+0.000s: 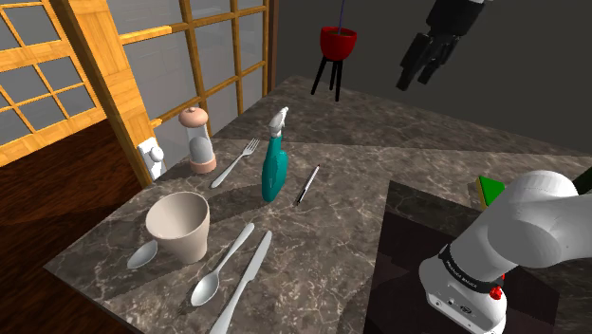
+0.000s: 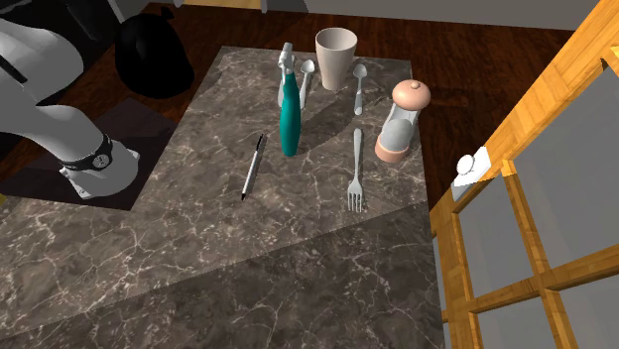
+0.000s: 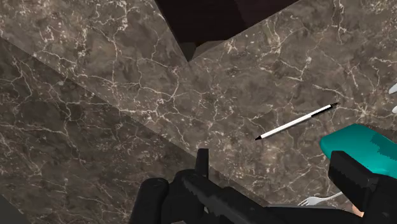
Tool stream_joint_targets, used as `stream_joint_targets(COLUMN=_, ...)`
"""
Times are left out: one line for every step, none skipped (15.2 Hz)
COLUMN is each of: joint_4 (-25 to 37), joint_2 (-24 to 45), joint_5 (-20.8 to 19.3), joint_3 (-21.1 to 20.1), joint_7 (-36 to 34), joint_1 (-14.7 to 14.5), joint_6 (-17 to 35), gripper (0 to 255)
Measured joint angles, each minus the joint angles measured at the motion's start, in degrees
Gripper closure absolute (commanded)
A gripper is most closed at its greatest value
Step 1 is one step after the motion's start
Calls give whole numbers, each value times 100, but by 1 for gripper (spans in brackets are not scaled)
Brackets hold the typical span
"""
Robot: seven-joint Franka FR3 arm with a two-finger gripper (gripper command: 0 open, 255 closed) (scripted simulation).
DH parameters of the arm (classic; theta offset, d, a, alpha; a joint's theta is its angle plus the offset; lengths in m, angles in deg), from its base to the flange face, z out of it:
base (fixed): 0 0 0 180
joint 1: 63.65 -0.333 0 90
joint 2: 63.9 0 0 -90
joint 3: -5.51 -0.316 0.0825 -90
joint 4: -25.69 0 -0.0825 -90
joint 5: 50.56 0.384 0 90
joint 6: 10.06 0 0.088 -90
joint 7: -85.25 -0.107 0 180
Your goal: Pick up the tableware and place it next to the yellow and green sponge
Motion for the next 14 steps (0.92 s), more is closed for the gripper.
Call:
stream_joint_targets(joint_4=0, joint_2=0, joint_5=0, joint_3=0, joint_7=0, joint_1=0, joint_6=0, gripper=0)
stream_joint_targets(joint_4=-52, joint_2=9, joint_5=39, joint_3=-73, joint_7=-114, joint_1=10, joint_6=63, gripper=0)
stream_joint_targets(joint_4=-67, joint_2=98, joint_5=97, joint_3=-188, joint_7=-296, joint_1=27, joint_6=170, gripper=0)
stream_joint_targets(joint_4=-123, joint_2=182, joint_5=153, joint_3=-304, joint_7=-495, joint_1=53, joint_6=312, gripper=0)
stream_joint_targets(joint_4=-154, joint_2=231, joint_5=219, joint_3=-439, joint_7=-725, joint_1=73, joint_6=400, gripper=0)
stream_joint_targets(joint_4=-214, joint_2=286, joint_5=288, joint_3=-587, joint_7=-969, joint_1=94, joint_6=523, gripper=0)
stream_joint_targets(joint_4=-248, joint_2=385, joint_5=349, joint_3=-730, joint_7=-1207, joint_1=121, joint_6=662, gripper=0)
stream_joint_targets(joint_4=-299, joint_2=456, joint_5=416, joint_3=-878, joint_7=-1454, joint_1=143, joint_6=792, gripper=0)
stream_joint_targets(joint_4=-304, joint_2=574, joint_5=469, joint_3=-1025, joint_7=-1699, joint_1=174, joint_6=924, gripper=0)
stream_joint_targets(joint_4=-283, joint_2=751, joint_5=500, joint_3=-1155, joint_7=-1921, joint_1=223, joint_6=1084, gripper=0)
stream_joint_targets(joint_4=-243, joint_2=930, joint_5=532, joint_3=-1297, joint_7=-2159, joint_1=269, joint_6=1229, gripper=0)
stream_joint_targets(joint_4=-204, joint_2=1065, joint_5=564, joint_3=-1441, joint_7=-2411, joint_1=304, joint_6=1333, gripper=0)
stream_joint_targets(joint_4=-118, joint_2=1243, joint_5=584, joint_3=-1601, joint_7=-2681, joint_1=345, joint_6=1436, gripper=0)
stream_joint_targets(joint_4=-114, joint_2=1397, joint_5=586, joint_3=-1712, joint_7=-2897, joint_1=401, joint_6=1584, gripper=0)
